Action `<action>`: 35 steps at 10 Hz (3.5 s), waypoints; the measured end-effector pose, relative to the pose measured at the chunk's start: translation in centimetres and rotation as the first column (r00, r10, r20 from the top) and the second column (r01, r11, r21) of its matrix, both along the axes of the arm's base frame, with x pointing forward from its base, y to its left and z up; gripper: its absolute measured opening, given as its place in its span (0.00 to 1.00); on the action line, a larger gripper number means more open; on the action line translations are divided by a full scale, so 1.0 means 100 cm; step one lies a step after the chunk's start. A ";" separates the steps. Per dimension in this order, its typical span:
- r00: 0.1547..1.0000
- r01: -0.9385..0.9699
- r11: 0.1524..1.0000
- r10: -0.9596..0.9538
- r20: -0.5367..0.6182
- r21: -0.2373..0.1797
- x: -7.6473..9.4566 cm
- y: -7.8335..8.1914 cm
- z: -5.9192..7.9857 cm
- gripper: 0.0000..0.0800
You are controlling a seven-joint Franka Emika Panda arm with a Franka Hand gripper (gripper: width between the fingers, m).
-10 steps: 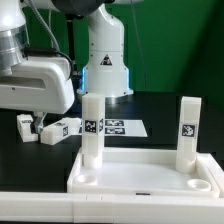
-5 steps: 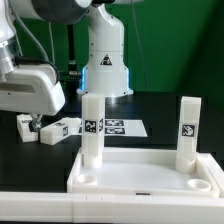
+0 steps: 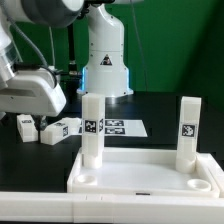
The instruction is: Assemble desk
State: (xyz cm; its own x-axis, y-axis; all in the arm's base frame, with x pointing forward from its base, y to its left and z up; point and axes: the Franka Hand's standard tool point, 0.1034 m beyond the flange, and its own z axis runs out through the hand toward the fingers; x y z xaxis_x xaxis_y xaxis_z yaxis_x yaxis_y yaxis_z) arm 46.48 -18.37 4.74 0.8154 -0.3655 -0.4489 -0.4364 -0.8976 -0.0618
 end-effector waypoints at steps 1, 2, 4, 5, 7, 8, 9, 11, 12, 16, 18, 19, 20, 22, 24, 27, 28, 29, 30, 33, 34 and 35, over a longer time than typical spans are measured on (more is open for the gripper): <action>0.999 -0.019 0.999 0.020 -0.034 0.034 -0.003 0.004 -0.003 0.81; 0.992 -0.017 0.995 0.028 -0.121 0.096 -0.009 0.012 -0.001 0.81; 0.969 -0.008 0.987 0.046 -0.242 0.158 -0.011 0.011 -0.003 0.81; 0.955 -0.003 0.983 0.057 -0.290 0.184 -0.011 0.011 -0.005 0.81; 0.960 -0.032 0.981 0.084 -0.268 0.192 0.002 0.020 -0.006 0.81; 0.959 -0.029 0.981 0.080 -0.271 0.191 0.001 0.018 -0.007 0.81; 0.959 -0.027 0.981 0.079 -0.271 0.190 0.001 0.017 -0.007 0.81; 0.954 -0.006 0.985 0.059 -0.295 0.174 -0.005 0.024 -0.015 0.81; 0.942 0.027 0.987 0.029 -0.333 0.161 -0.011 0.030 -0.016 0.81; 0.921 0.039 0.983 0.034 -0.387 0.179 -0.020 0.028 -0.029 0.81; 0.908 0.051 0.981 0.032 -0.418 0.186 -0.038 0.035 -0.037 0.81; 0.905 0.057 0.981 0.028 -0.425 0.185 -0.043 0.035 -0.040 0.81; 0.904 0.060 0.982 0.022 -0.426 0.180 -0.045 0.035 -0.041 0.81; 0.905 0.061 0.982 0.021 -0.425 0.177 -0.045 0.035 -0.042 0.81; 0.906 0.056 0.983 0.024 -0.422 0.176 -0.044 0.037 -0.043 0.81; 0.905 0.054 0.983 0.026 -0.425 0.174 -0.052 0.042 -0.045 0.81; 0.905 0.054 0.983 0.025 -0.424 0.173 -0.051 0.041 -0.045 0.66; 0.905 0.055 0.983 0.024 -0.424 0.173 -0.052 0.041 -0.045 0.47; 0.905 0.055 0.983 0.024 -0.424 0.173 -0.052 0.041 -0.045 0.36; 0.914 0.029 0.984 0.046 -0.404 0.177 -0.044 0.039 -0.042 0.36; 0.928 -0.031 0.984 0.094 -0.361 0.178 -0.029 0.037 -0.033 0.36; 0.938 -0.049 0.982 0.109 -0.331 0.183 -0.016 0.038 -0.019 0.36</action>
Offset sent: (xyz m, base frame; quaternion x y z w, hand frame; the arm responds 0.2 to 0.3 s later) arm 0.0000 0.0000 0.0000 0.0000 -0.1938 0.0000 0.9810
